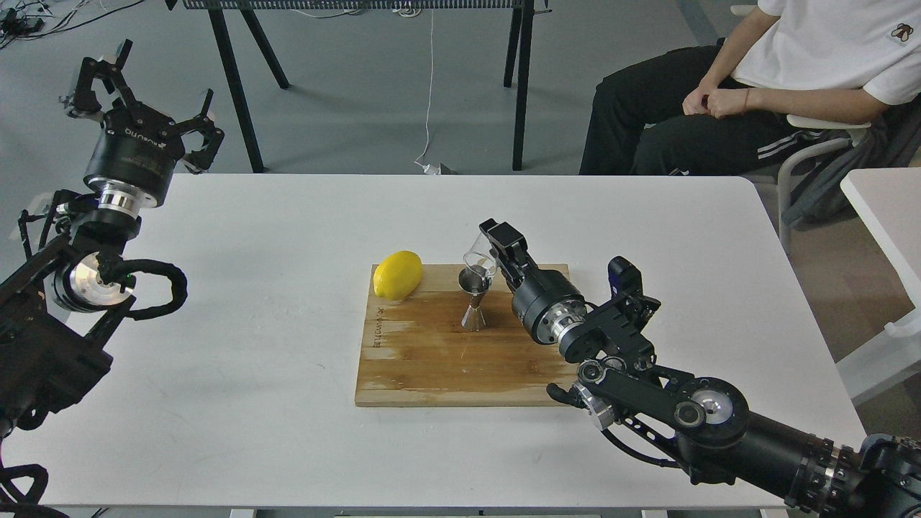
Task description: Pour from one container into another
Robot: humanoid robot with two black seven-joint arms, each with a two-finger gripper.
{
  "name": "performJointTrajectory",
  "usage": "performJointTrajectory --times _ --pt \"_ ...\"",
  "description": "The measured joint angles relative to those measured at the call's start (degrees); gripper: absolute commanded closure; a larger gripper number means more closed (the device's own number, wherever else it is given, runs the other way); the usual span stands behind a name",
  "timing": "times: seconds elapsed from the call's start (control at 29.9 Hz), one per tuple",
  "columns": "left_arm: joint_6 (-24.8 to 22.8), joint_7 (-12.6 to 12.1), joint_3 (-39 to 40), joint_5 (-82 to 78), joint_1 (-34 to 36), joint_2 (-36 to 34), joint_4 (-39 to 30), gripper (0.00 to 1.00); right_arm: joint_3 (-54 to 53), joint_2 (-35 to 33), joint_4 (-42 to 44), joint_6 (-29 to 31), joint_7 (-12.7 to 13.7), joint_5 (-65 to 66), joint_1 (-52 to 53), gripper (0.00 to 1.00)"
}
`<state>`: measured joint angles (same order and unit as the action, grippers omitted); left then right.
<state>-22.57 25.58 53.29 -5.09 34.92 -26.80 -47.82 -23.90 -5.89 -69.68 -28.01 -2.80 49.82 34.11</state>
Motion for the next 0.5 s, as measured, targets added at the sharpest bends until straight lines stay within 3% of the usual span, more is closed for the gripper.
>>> performJointTrajectory --times 0.5 --pt "0.0 0.0 0.0 0.0 0.0 -0.1 0.0 0.00 0.2 -0.5 -0.3 0.0 -3.4 2.0 1.1 0.73"
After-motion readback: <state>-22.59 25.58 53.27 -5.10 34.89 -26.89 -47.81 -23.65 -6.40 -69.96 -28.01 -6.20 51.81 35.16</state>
